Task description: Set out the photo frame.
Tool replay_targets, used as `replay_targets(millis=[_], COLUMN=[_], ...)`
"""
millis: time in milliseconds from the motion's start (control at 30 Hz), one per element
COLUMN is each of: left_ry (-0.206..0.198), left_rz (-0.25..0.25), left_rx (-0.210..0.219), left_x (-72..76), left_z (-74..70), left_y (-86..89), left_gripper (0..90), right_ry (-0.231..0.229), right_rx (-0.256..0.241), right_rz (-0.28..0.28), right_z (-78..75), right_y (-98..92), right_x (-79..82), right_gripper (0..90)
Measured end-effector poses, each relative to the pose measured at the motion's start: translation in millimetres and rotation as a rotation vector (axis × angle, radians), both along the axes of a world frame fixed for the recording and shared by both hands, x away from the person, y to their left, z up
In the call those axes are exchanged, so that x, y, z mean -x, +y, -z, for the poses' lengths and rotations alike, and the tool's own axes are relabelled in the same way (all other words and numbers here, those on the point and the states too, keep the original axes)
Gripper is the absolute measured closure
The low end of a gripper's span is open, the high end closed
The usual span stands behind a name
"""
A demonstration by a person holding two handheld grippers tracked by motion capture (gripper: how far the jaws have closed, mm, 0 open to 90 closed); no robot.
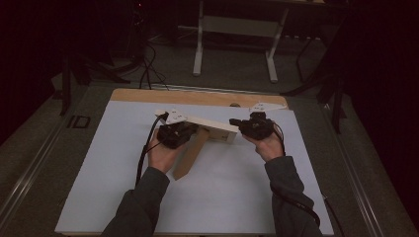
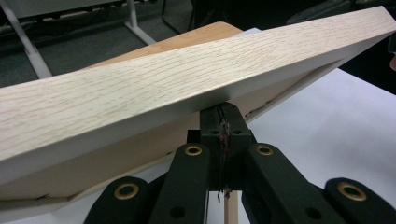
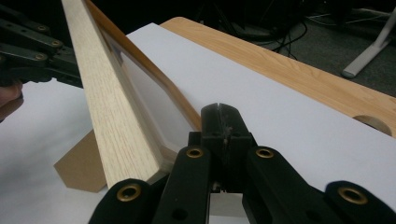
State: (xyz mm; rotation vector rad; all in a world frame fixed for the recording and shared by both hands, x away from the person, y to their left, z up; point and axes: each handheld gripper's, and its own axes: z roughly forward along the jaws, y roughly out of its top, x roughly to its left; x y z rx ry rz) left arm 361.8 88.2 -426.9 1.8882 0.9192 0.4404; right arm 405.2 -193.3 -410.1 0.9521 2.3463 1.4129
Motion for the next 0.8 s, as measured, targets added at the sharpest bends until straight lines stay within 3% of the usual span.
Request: replay_targets(millis=[800], left_ry=[0.003], left_rz=[0.015], left_rx=[-0.007], left_x=[-0.3], left_z=[-1.7], left_y=[-7.0], left_gripper=[90.0], right_ry=[-0.007], right_rx=[0.005], right_rz=[-0.048], right_z=[-0.6], right_y=[5.6], right_x=[8.6], right_gripper=[89.8])
